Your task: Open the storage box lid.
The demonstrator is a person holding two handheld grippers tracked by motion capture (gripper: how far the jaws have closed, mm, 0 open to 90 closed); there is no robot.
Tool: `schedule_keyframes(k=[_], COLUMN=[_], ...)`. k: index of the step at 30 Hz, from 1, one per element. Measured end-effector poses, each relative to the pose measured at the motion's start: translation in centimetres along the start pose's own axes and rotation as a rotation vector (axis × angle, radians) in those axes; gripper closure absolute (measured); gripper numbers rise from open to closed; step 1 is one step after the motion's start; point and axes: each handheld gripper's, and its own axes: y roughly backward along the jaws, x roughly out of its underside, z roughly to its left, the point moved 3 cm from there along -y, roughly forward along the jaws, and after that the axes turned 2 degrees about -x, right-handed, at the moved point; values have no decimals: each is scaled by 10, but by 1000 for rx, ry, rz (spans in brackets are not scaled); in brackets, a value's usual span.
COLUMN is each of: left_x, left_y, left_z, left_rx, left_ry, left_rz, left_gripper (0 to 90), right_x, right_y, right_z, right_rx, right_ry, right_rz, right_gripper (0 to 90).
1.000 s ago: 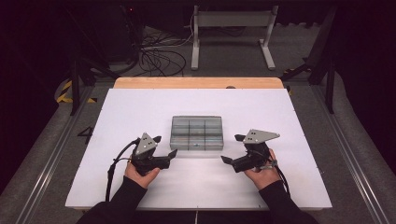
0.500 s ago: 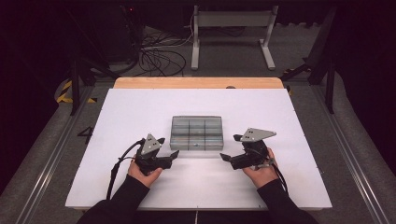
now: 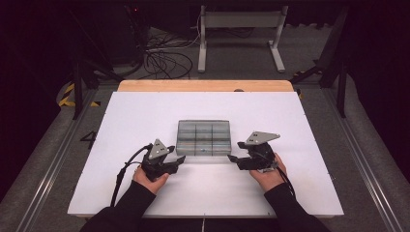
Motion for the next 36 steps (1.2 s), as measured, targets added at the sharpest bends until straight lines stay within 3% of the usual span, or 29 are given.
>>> schedule_keyframes(k=[5, 15, 36], left_x=[1, 1, 1], left_y=[-1, -3, -3], left_z=[-1, 1, 1], left_rx=[4, 3, 10], left_ry=[-1, 3, 11], left_rz=[8, 16, 21], left_gripper=[457, 471, 462], right_x=[0, 0, -1], right_y=[-5, -14, -15], right_z=[0, -1, 1], right_rx=[14, 15, 42], right_ry=[2, -8, -25], right_rz=[30, 69, 63], right_gripper=[515, 667, 766])
